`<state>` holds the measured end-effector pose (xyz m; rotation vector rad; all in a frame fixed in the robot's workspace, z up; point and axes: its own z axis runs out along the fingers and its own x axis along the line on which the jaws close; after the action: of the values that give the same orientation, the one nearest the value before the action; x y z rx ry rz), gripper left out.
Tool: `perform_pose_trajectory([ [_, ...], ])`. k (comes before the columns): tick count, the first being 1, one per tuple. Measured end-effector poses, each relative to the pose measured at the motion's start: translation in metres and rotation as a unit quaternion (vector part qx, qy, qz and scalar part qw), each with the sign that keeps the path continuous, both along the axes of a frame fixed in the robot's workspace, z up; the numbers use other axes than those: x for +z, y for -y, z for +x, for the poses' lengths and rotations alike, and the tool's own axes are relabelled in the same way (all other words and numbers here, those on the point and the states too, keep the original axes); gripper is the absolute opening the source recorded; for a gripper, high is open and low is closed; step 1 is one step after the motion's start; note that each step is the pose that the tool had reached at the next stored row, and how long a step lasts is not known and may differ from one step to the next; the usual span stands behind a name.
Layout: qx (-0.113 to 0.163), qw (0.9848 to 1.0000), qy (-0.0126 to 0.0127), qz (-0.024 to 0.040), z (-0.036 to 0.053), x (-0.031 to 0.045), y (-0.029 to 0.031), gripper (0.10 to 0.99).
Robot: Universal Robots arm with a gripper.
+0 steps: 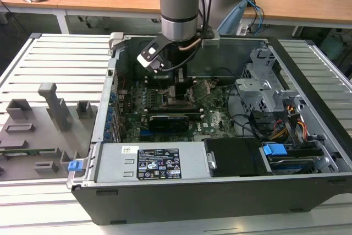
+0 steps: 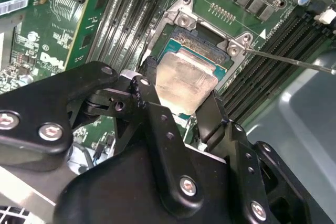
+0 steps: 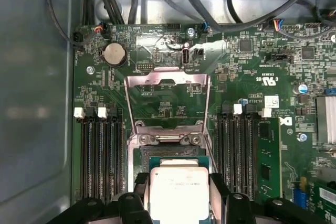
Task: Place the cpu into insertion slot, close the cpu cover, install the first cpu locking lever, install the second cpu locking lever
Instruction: 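Place the cpu into insertion slot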
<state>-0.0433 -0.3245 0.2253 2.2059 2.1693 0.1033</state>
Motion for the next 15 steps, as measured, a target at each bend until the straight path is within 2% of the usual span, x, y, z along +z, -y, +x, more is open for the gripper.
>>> perform_pose_trajectory([
  [2,0.001,1.0,0.0,0.0,-0.0003,-0.0063,-0.001,0.541],
  [9,0.0,1.0,-0.0005,-0.0002,-0.0002,-0.0127,-0.0055,0.541],
  [15,-0.001,1.0,-0.0025,-0.0013,-0.0002,-0.0194,-0.0069,0.541],
])
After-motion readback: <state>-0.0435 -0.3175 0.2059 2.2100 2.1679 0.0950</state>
